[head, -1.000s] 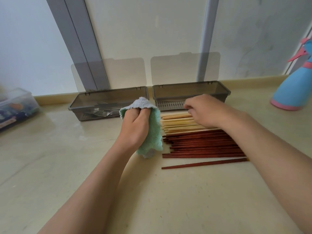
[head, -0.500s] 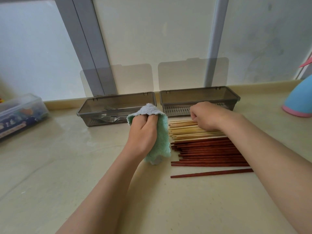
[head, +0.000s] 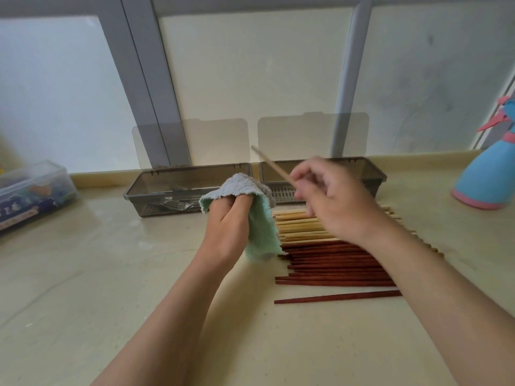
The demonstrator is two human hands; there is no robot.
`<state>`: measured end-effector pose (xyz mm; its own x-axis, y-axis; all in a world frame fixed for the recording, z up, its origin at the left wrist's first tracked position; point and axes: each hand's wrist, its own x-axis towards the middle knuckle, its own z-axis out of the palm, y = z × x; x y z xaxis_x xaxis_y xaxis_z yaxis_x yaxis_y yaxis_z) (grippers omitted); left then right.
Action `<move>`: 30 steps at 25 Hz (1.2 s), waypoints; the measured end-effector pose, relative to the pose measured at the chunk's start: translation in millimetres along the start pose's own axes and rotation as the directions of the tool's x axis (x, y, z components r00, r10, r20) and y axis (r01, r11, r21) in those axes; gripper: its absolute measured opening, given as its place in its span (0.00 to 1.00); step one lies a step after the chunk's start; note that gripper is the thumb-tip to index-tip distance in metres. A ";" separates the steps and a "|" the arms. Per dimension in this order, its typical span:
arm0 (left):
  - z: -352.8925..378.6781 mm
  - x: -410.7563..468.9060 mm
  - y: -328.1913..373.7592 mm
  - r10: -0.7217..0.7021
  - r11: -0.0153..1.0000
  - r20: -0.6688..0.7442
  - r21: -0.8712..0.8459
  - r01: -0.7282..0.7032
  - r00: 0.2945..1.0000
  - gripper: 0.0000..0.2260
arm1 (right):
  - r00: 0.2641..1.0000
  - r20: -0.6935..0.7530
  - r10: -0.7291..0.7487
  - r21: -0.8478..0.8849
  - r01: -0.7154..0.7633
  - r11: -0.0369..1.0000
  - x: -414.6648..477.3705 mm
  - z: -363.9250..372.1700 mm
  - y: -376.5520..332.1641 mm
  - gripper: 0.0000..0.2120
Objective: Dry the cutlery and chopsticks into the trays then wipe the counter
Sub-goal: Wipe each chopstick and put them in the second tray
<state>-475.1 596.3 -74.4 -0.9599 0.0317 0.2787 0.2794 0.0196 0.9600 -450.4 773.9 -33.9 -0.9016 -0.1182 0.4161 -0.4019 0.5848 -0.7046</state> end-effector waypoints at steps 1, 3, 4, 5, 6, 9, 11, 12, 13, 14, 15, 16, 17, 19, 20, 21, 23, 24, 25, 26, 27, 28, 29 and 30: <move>0.2 -1.0 3.9 -0.007 0.999 0.002 -0.037 0.007 1.000 0.14 | 0.999 0.040 0.015 -0.004 -0.015 1.000 -6.3 5.9 5.0 0.06; 0.5 -2.2 8.4 -0.025 0.996 -0.024 -0.083 0.023 0.999 0.16 | 0.998 0.064 0.015 -0.010 -0.014 1.000 -14.1 16.2 13.5 0.06; 0.9 -2.2 8.2 -0.024 0.996 -0.047 -0.087 0.020 0.999 0.16 | 0.998 0.064 0.001 -0.015 0.000 1.000 -15.9 20.8 15.4 0.06; 1.7 -1.9 7.5 -0.018 0.997 -0.075 -0.073 0.012 0.997 0.16 | 0.998 0.061 -0.024 -0.022 0.025 0.999 -16.5 25.3 15.7 0.06; 2.5 0.0 5.7 -0.014 0.999 -0.107 -0.051 0.009 0.994 0.15 | 0.997 0.058 -0.059 -0.028 0.061 0.998 -16.1 29.2 14.8 0.07; 1.5 7.1 2.4 -0.017 1.000 -0.234 -0.018 0.014 0.972 0.14 | 0.992 0.089 -0.094 -0.061 0.100 0.993 -17.2 32.2 12.6 0.09; -2.9 11.2 3.1 -0.036 0.999 -0.333 -0.049 0.021 0.942 0.13 | 0.987 0.145 -0.064 -0.096 0.078 0.992 -18.1 25.9 16.6 0.09; -4.2 11.8 4.2 -0.049 0.998 -0.366 -0.062 0.028 0.929 0.13 | 0.984 0.170 -0.059 -0.104 0.078 0.992 -19.1 23.9 18.9 0.09; -4.6 11.8 5.2 -0.056 0.997 -0.376 -0.074 0.031 0.925 0.14 | 0.980 0.184 -0.072 -0.102 0.092 0.991 -20.0 24.3 20.7 0.10; -3.2 10.8 7.4 -0.063 0.995 -0.372 -0.090 0.032 0.926 0.15 | 0.978 0.185 -0.093 -0.098 0.113 0.989 -21.1 27.0 21.8 0.10; -0.8 9.0 9.6 -0.066 0.994 -0.361 -0.106 0.029 0.930 0.16 | 0.977 0.183 -0.111 -0.094 0.130 0.987 -21.8 31.3 21.8 0.10; 2.1 7.2 11.8 -0.060 0.993 -0.348 -0.113 0.022 0.936 0.17 | 0.975 0.181 -0.128 -0.087 0.146 0.985 -22.5 36.9 21.3 0.10; 4.4 5.6 12.4 -0.047 0.994 -0.335 -0.106 0.012 0.941 0.18 | 0.973 0.180 -0.142 -0.080 0.158 0.984 -22.6 42.3 19.9 0.09; 10.5 1.5 10.9 -0.010 0.998 -0.292 -0.058 -0.007 0.956 0.18 | 0.975 0.159 -0.152 -0.075 0.166 0.983 -21.5 49.7 17.5 0.10; 13.7 -1.0 8.7 0.008 1.000 -0.268 -0.026 -0.016 0.963 0.18 | 0.979 0.139 -0.146 -0.068 0.156 0.985 -20.6 50.8 15.8 0.12; 16.8 -3.3 7.5 0.022 1.000 -0.251 0.006 -0.021 0.968 0.18 | 0.983 0.121 -0.136 -0.056 0.144 0.988 -20.2 50.1 13.2 0.14; 17.6 -4.1 8.7 0.020 0.999 -0.233 0.038 -0.012 0.972 0.18 | 0.987 0.119 -0.112 -0.041 0.117 0.992 -20.8 45.5 9.0 0.14; 15.7 -2.5 11.2 0.007 1.000 -0.243 0.017 -0.003 0.970 0.18 | 0.986 0.140 -0.089 -0.044 0.096 0.994 -21.6 40.6 8.5 0.12; 11.6 1.0 13.0 -0.014 1.000 -0.274 -0.025 0.007 0.962 0.17 | 0.981 0.186 -0.050 -0.060 0.062 0.996 -22.2 33.9 8.6 0.10; 6.2 5.6 15.0 -0.049 0.996 -0.313 -0.080 0.025 0.948 0.16 | 0.971 0.241 -0.003 -0.081 0.023 0.996 -22.7 27.9 8.8 0.10; 0.2 9.8 16.2 -0.085 0.991 -0.350 -0.129 0.042 0.933 0.15 | 0.957 0.289 0.037 -0.096 -0.009 0.995 -23.3 24.3 9.3 0.10; -4.2 13.1 15.3 -0.108 0.985 -0.370 -0.163 0.049 0.923 0.15 | 0.948 0.313 0.052 -0.105 -0.019 0.994 -23.7 24.1 10.5 0.10; -5.4 13.6 14.7 -0.106 0.984 -0.368 -0.172 0.045 0.924 0.16 | 0.949 0.312 0.038 -0.097 -0.008 0.995 -23.7 26.3 10.8 0.11; -3.3 11.2 13.9 -0.084 0.989 -0.339 -0.142 0.037 0.937 0.17 | 0.956 0.294 0.009 -0.078 0.015 0.997 -23.8 30.7 9.9 0.12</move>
<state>-482.1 593.7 -57.9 -0.9313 -0.3106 0.1901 0.2372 -0.1213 0.9638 -437.8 757.9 -68.4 -0.9123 -0.3439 0.2225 -0.4015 0.6435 -0.6516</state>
